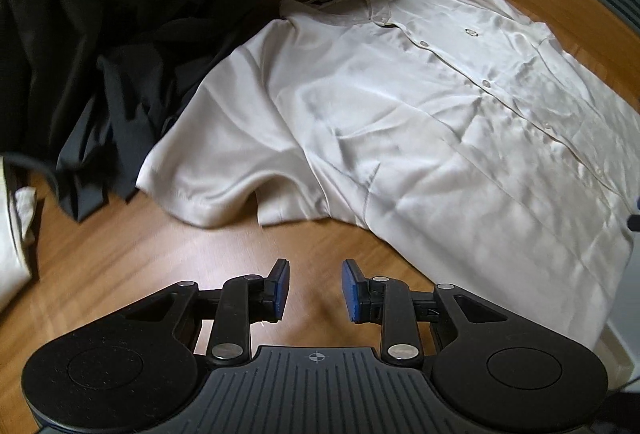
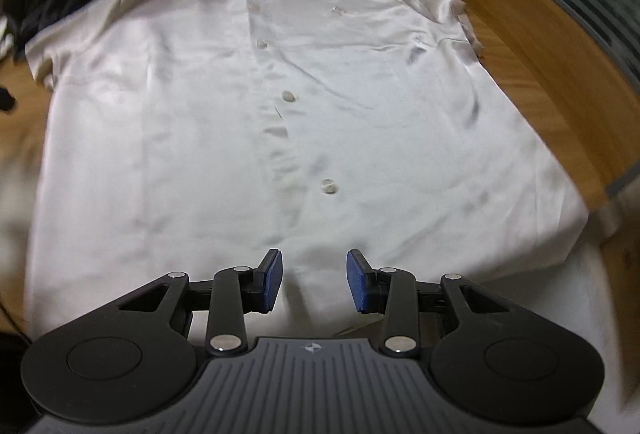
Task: Fold clothes
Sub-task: 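Grasp the shirt hem at the button placket with the right gripper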
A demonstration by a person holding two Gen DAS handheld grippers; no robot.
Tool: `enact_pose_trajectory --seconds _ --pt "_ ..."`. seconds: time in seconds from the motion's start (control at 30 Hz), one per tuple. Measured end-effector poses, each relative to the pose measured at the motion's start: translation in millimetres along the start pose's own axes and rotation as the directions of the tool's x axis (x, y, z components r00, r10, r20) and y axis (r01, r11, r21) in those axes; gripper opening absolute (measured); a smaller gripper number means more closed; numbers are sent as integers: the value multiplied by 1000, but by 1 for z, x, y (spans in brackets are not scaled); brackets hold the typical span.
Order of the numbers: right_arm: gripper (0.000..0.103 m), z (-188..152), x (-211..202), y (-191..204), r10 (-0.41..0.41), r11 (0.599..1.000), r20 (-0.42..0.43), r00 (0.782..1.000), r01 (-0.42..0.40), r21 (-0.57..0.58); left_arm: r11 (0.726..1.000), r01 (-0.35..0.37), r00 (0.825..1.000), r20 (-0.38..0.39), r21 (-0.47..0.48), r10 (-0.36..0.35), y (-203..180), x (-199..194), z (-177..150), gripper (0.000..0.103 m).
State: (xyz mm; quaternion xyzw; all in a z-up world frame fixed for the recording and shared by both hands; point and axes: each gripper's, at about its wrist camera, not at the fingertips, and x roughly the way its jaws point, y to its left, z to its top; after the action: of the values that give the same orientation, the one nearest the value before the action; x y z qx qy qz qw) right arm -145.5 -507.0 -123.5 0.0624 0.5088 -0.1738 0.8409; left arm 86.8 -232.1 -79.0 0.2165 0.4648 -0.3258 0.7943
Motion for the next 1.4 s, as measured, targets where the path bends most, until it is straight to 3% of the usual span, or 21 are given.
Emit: enact_pose_trajectory --seconds 0.17,0.2,0.23,0.27,0.43,0.67,0.77,0.83,0.9,0.97,1.07,1.1,1.17,1.2,1.23,1.4 --pt "34 -2 12 -13 77 984 -62 995 -86 -156 996 -34 999 3 -83 34 -17 -16 -17 32" --pt "24 -1 12 -16 98 980 -69 993 -108 -165 993 -46 999 4 -105 47 -23 -19 -21 32" --pt "6 0 12 -22 112 977 -75 991 -123 -173 990 -58 998 5 -127 59 -27 -23 -25 32" --pt "0 2 11 -27 120 974 -78 990 -133 -185 985 -73 997 3 -154 74 -33 -27 -28 32" --pt "0 13 13 -59 142 951 -85 986 -160 -266 947 -134 991 -20 -292 134 -64 -43 -46 32" --pt "0 27 25 -108 101 927 -84 991 -125 -354 887 -195 979 -36 -419 199 -104 -59 -63 32" --pt "6 30 17 -109 216 906 -80 973 -230 -355 874 -217 974 -39 -434 222 -120 -65 -69 32" --pt "39 28 12 -103 273 888 -79 959 -283 -363 866 -229 971 -45 -444 234 -128 -69 -73 32" --pt "54 24 9 -92 317 869 -80 945 -323 -375 858 -238 969 -50 -455 242 -134 -72 -76 33" --pt "54 18 9 -78 343 850 -94 935 -351 -393 851 -247 967 -57 -464 250 -139 -74 -79 33" --pt "48 8 14 -63 353 834 -120 928 -370 -410 848 -254 965 -61 -465 255 -144 -77 -81 36" --pt "41 6 16 -62 355 838 -130 926 -376 -395 849 -254 965 -62 -463 255 -145 -78 -81 36" --pt "23 4 19 -62 342 848 -122 932 -362 -387 856 -252 966 -60 -452 253 -146 -81 -79 36" --pt "6 4 19 -62 332 853 -111 937 -348 -389 860 -254 965 -58 -443 255 -147 -82 -79 37" --pt "0 4 19 -64 330 857 -110 937 -347 -380 864 -255 965 -56 -434 257 -148 -84 -79 37" --pt "0 13 16 -86 279 887 -68 958 -285 -364 861 -253 965 -57 -441 255 -145 -86 -79 37"
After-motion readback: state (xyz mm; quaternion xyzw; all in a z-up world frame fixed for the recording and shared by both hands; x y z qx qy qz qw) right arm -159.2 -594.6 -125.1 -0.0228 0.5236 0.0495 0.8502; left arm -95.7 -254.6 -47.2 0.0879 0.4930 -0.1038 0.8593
